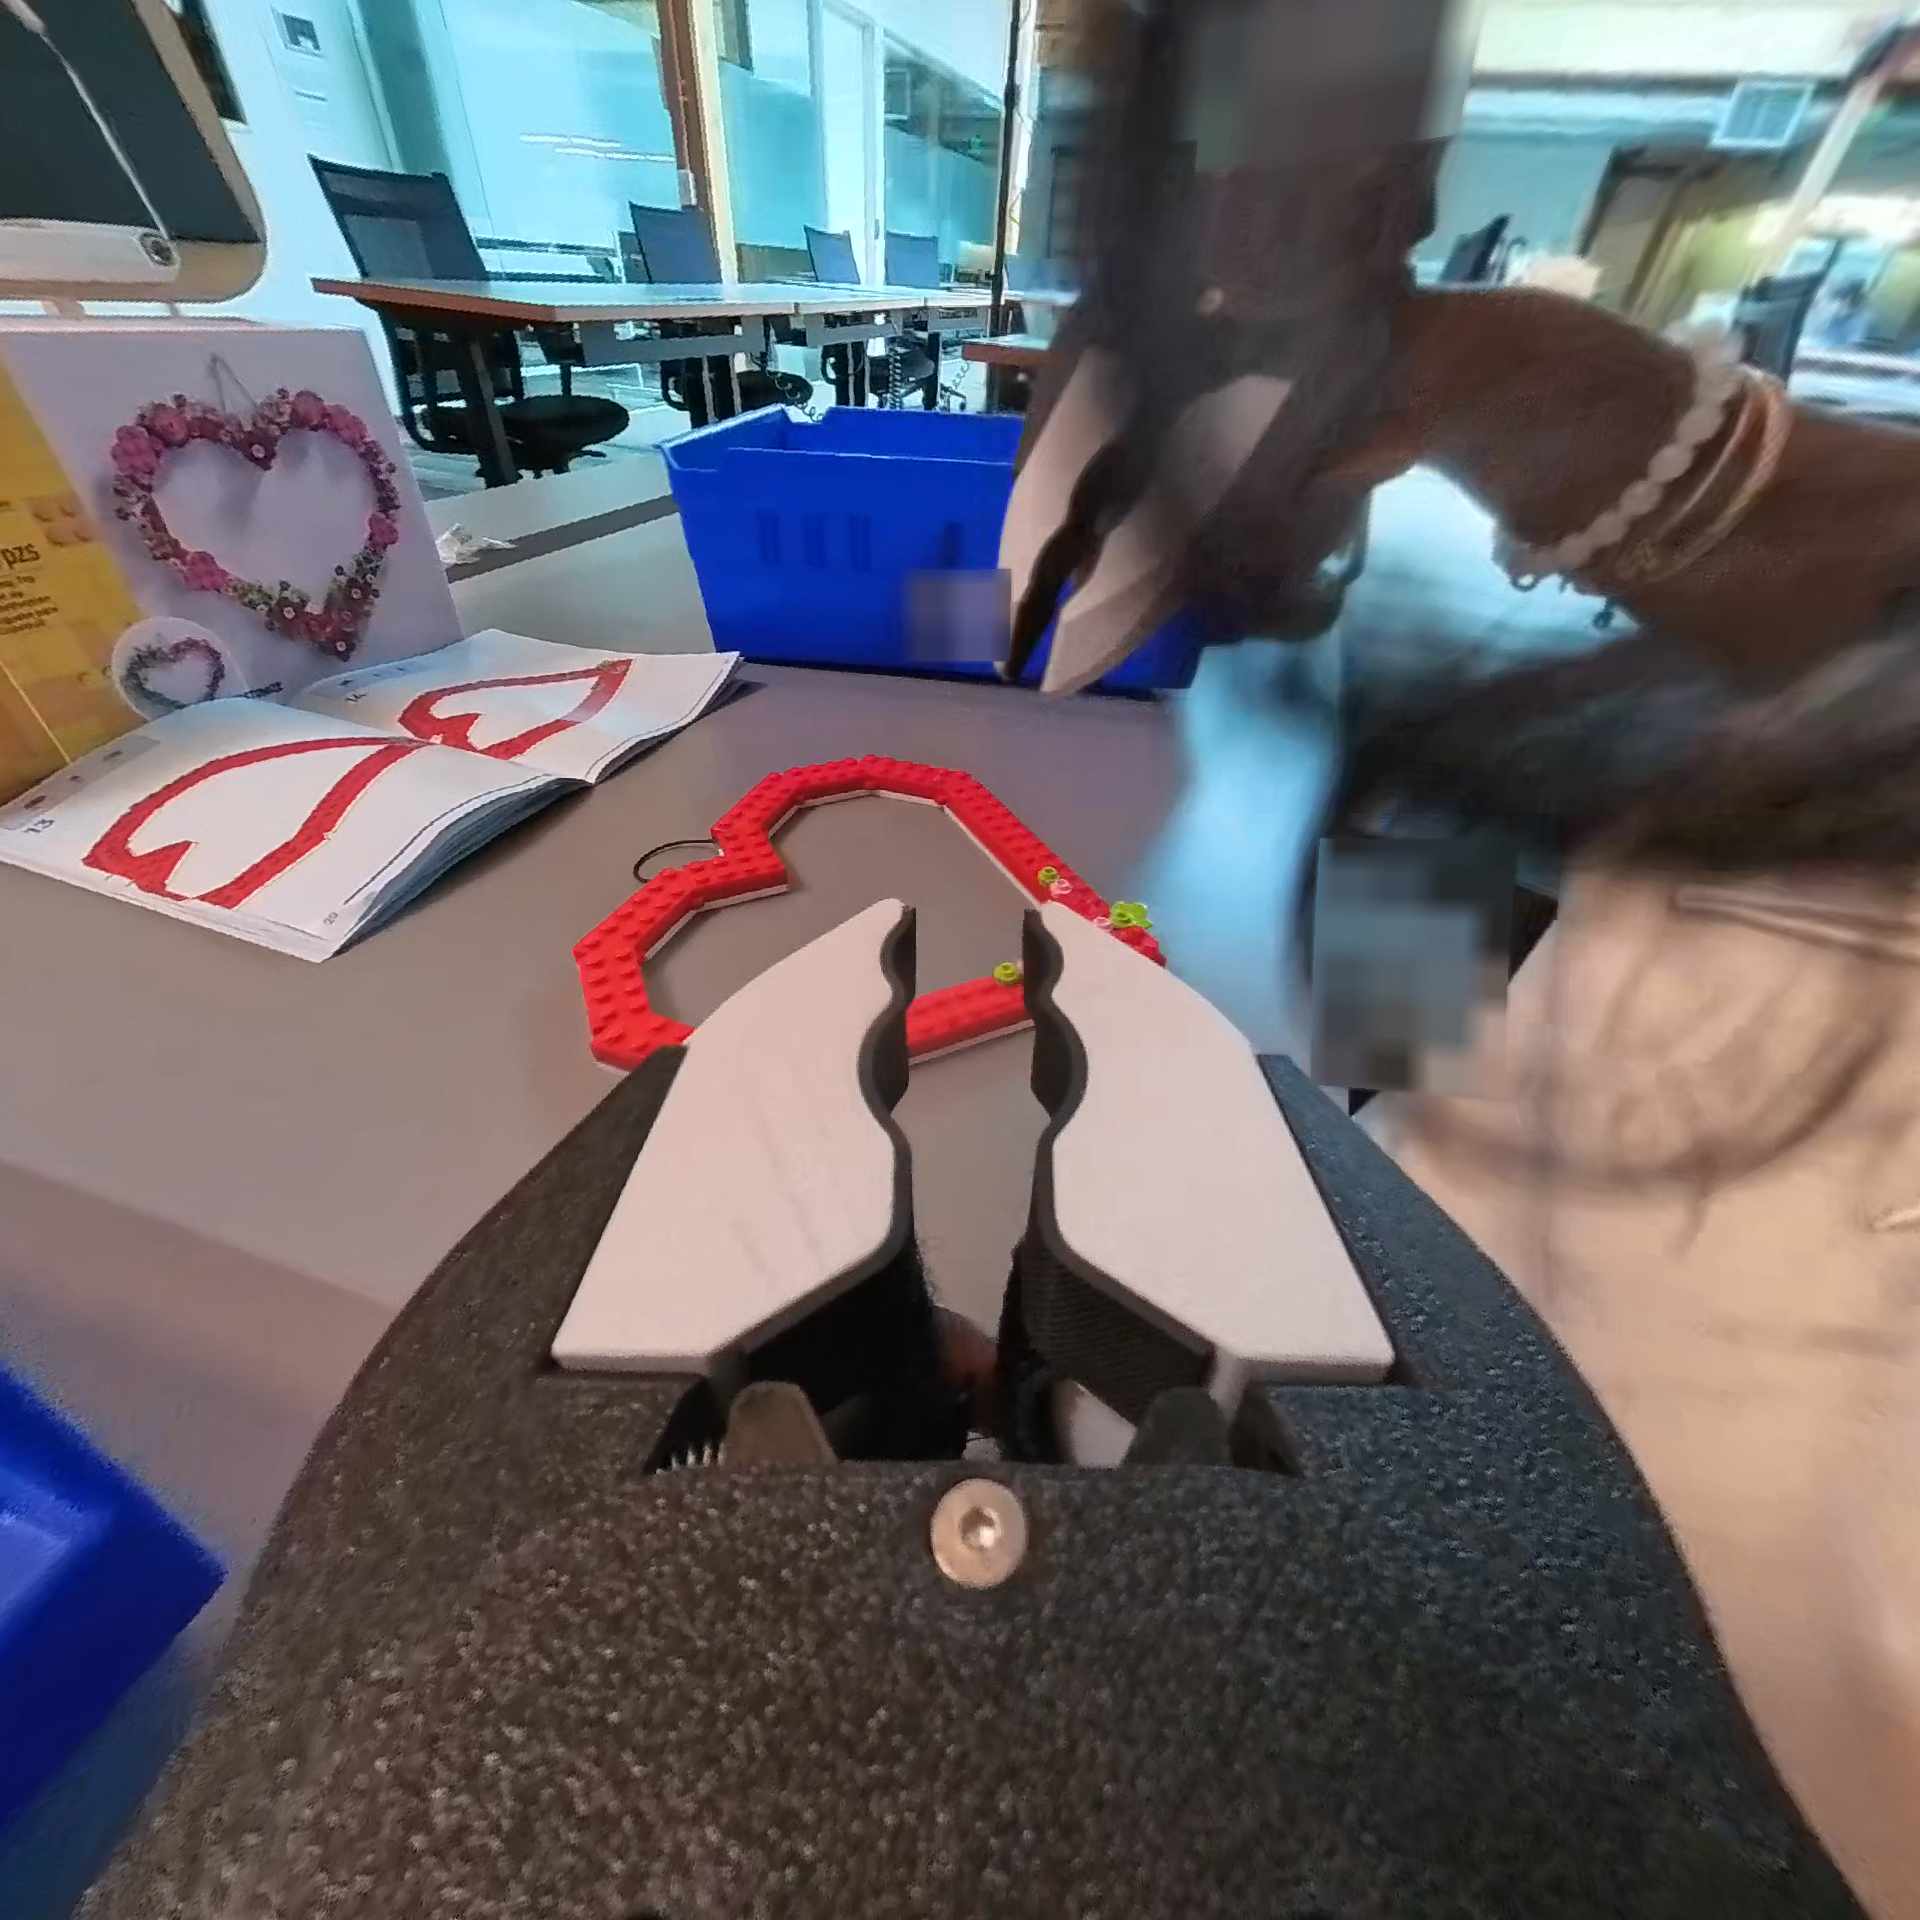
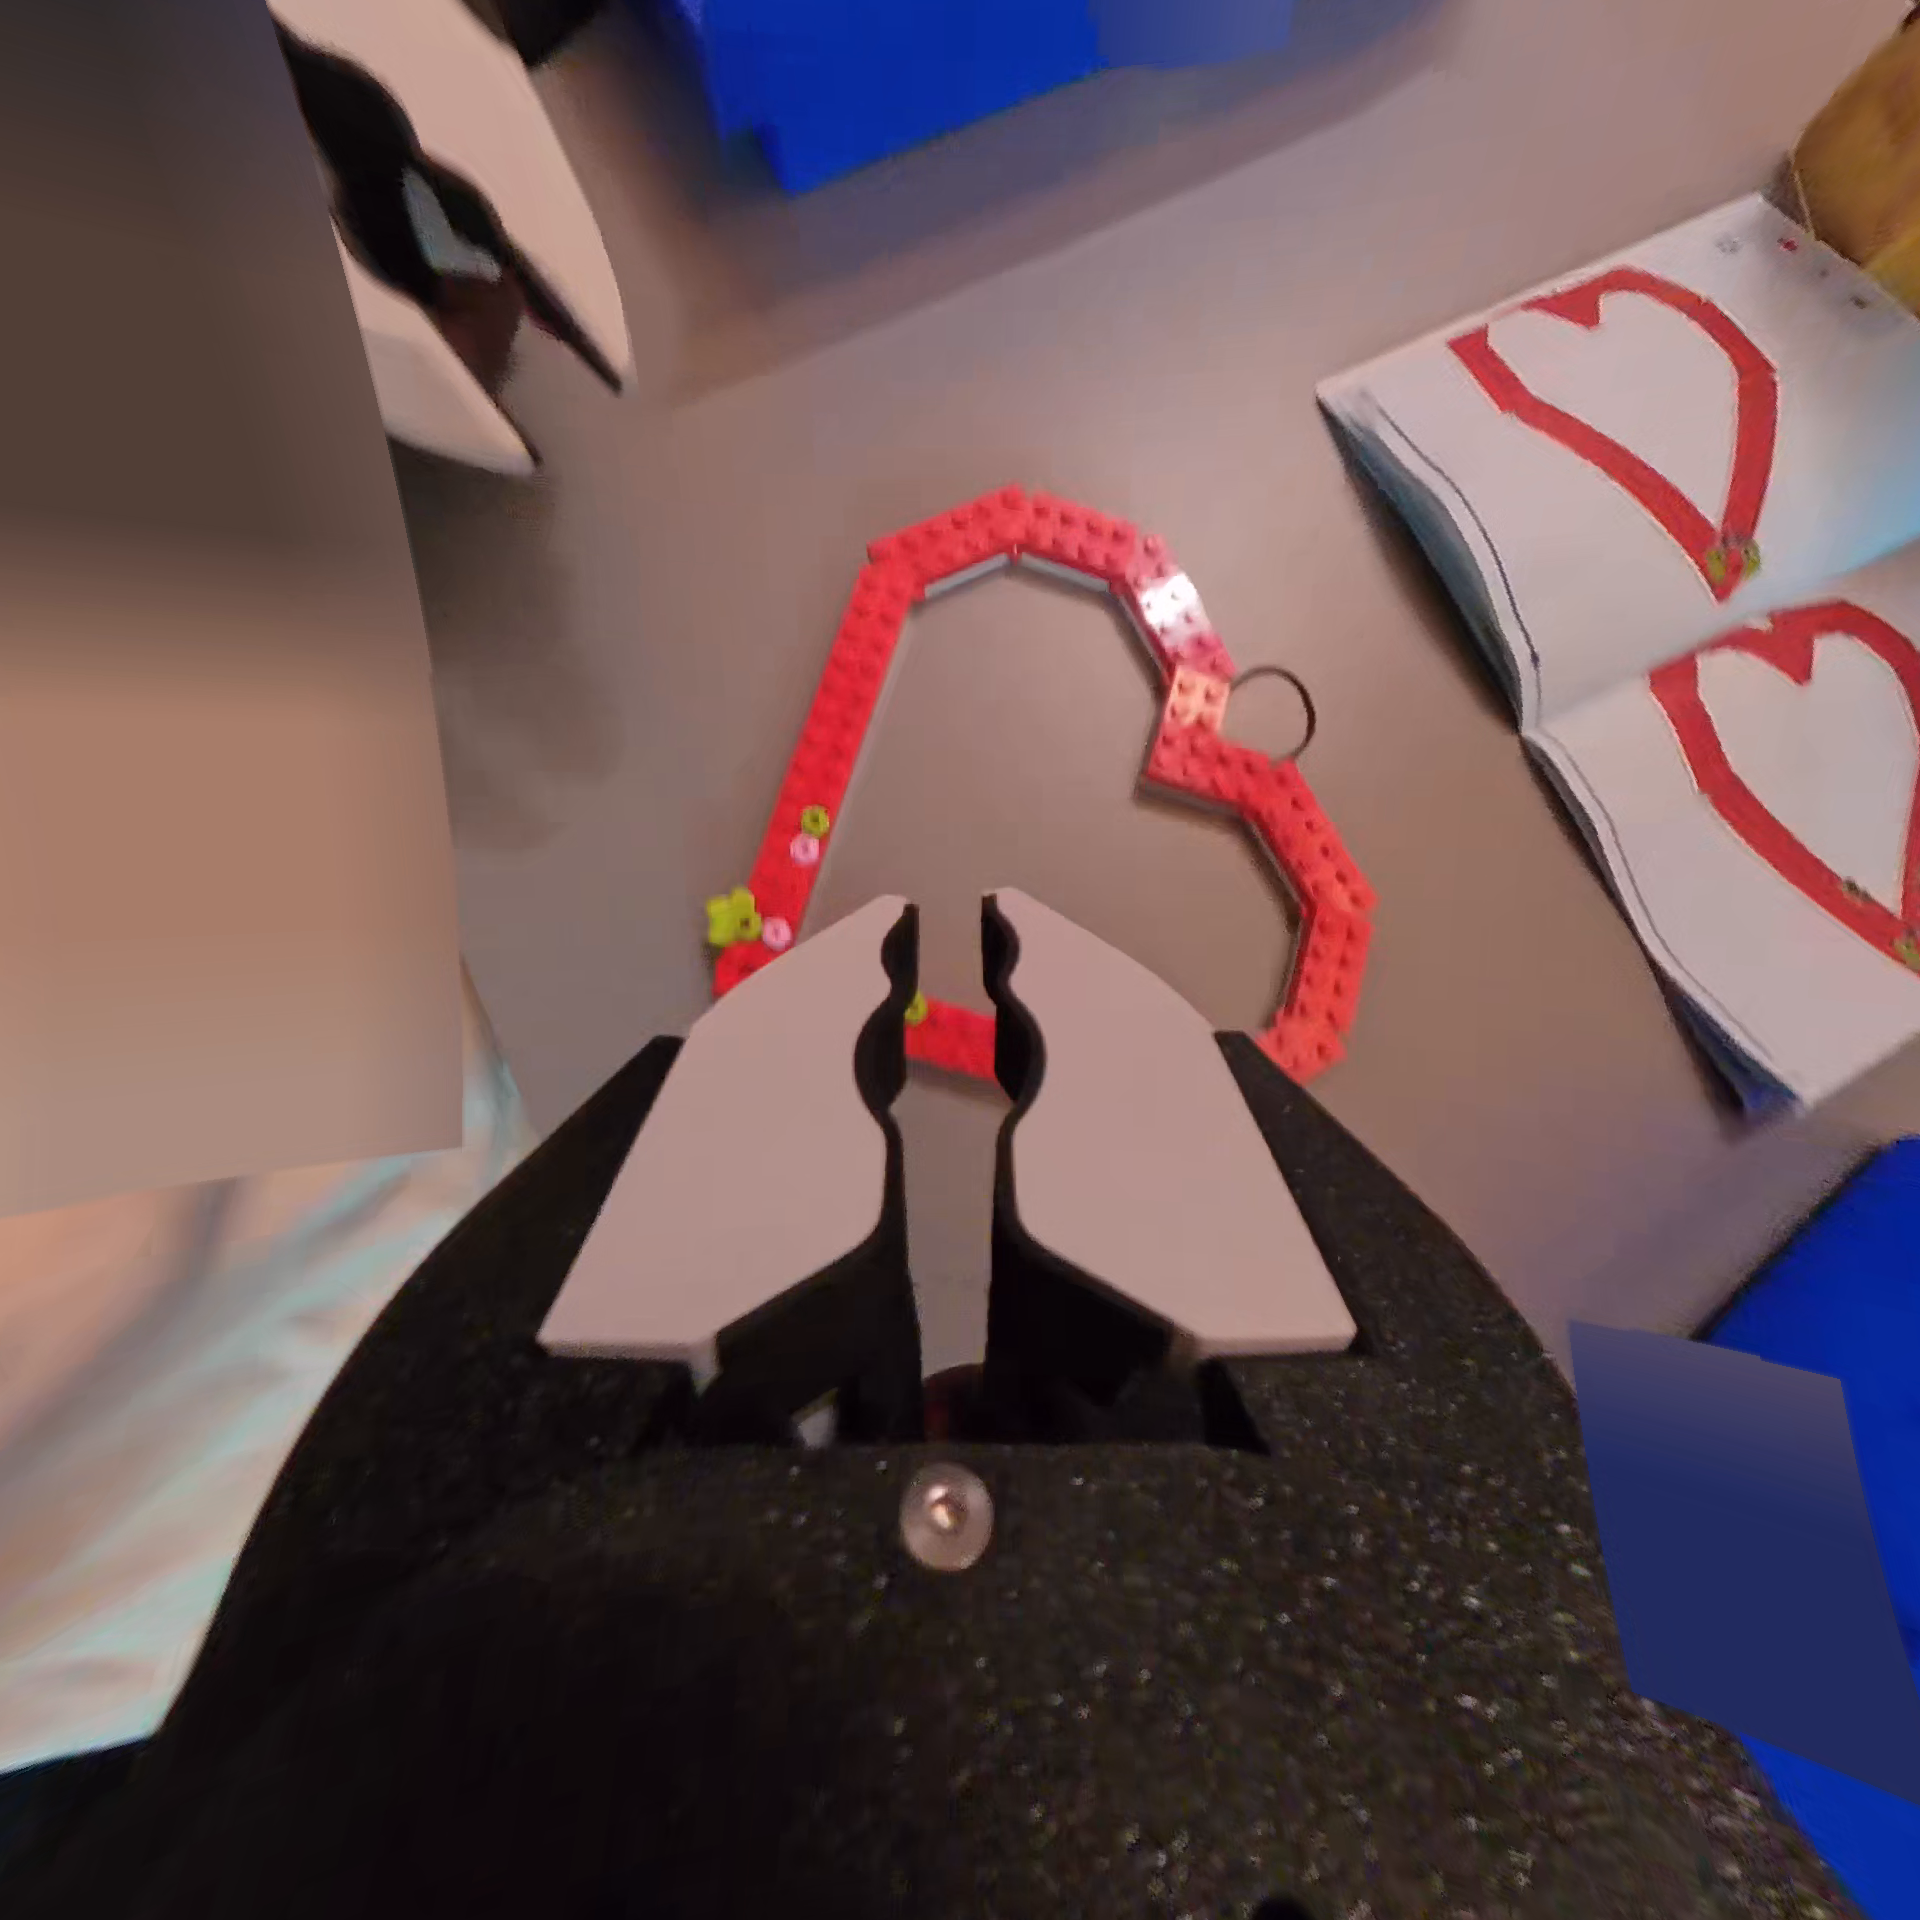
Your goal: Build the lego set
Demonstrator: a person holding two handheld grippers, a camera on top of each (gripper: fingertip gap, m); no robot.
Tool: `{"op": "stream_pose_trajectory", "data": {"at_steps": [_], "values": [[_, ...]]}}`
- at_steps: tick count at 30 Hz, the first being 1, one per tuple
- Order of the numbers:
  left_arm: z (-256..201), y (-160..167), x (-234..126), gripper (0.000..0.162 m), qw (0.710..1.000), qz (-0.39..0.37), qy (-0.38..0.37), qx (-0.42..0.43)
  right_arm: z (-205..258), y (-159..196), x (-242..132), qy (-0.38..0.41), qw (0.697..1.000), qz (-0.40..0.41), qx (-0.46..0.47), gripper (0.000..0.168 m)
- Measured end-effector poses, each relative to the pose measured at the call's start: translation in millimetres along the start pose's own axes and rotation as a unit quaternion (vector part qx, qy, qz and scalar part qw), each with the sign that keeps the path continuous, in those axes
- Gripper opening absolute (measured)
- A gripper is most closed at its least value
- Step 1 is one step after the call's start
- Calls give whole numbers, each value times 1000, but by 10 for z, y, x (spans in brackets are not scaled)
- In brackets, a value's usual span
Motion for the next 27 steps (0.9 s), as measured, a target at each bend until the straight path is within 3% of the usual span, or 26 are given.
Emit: {"op": "stream_pose_trajectory", "data": {"at_steps": [4, 11, 15, 19, 25, 27], "values": [[-52, 9, 34, 20, 1000, 3, 7, 18, -9, 319, -186, 55, 998, 1, -4, 18], [0, -95, 203, 21, 999, 30, -16, 21, -176, 470, -303, 79, 993, -92, 7, 28], [255, -48, 382, 25, 991, 81, -101, 28, -468, 393, -239, 125, 979, -159, 1, 28], [498, -95, 573, 27, 980, 88, -177, 25, -699, 251, -180, 111, 966, -230, 33, 32], [718, -103, 897, 27, 964, 144, -204, 91, -1129, 322, -127, 163, 957, -223, 90, 36], [783, -99, 1005, 11, 955, 164, -212, 125, -1219, 348, -106, 177, 951, -229, 109, 34]]}}
Point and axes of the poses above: each gripper's, where its closed fingertips meet, x out along the fingers, y out of its underside, z = x × y across the jaws, the point moved 3 cm from there along -x, back along the fingers, and after that the axes turned 13 degrees about -y, right-handed, at the moved point
